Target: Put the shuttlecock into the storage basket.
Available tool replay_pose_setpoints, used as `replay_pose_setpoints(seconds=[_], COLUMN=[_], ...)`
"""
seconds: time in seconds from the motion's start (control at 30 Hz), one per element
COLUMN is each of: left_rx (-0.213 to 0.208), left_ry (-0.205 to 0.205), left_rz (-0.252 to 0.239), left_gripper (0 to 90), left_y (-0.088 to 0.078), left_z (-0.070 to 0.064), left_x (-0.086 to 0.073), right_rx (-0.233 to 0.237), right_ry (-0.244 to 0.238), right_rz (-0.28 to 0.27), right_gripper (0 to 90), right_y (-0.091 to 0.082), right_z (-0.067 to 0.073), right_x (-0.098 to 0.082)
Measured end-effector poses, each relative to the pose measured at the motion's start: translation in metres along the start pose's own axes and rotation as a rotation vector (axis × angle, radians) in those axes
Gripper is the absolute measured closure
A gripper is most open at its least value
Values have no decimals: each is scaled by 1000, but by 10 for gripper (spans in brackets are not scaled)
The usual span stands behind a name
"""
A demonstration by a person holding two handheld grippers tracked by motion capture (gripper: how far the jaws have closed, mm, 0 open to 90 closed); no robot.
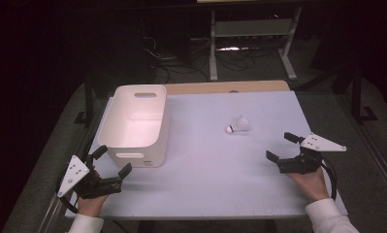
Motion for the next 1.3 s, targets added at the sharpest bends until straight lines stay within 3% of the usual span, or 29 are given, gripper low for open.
replay_pose_setpoints(seconds=[0.07,0.23,0.53,0.73,1.0,1.3], left_rx=[-11,-66,-98,-117,-157,-206], left_ry=[-9,30,77,85,118,143], left_rz=[-4,41,37,39,63,105], left_gripper=[0,0,0,0,0,0], left_y=[1,3,14,22,36,54], left_z=[1,1,2,1,-1,-4], left_x=[3,11,34,46,65,74], right_rx=[-2,-2,3,2,10,8], right_ry=[8,7,6,6,15,2], right_rz=[2,-1,2,2,0,11], right_gripper=[0,0,0,0,0,0], right_y=[0,0,0,0,-1,-1], right_z=[0,0,0,0,0,1], right_x=[0,0,0,0,1,1])
Point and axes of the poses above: each handheld gripper's, and its own axes: y roughly forward along the jaws, x roughly out of its top, z roughly to its left, the point moved 3 cm from there along y, roughly forward along the jaws, and after that the axes turned 7 degrees about y, right-handed, at the moved point
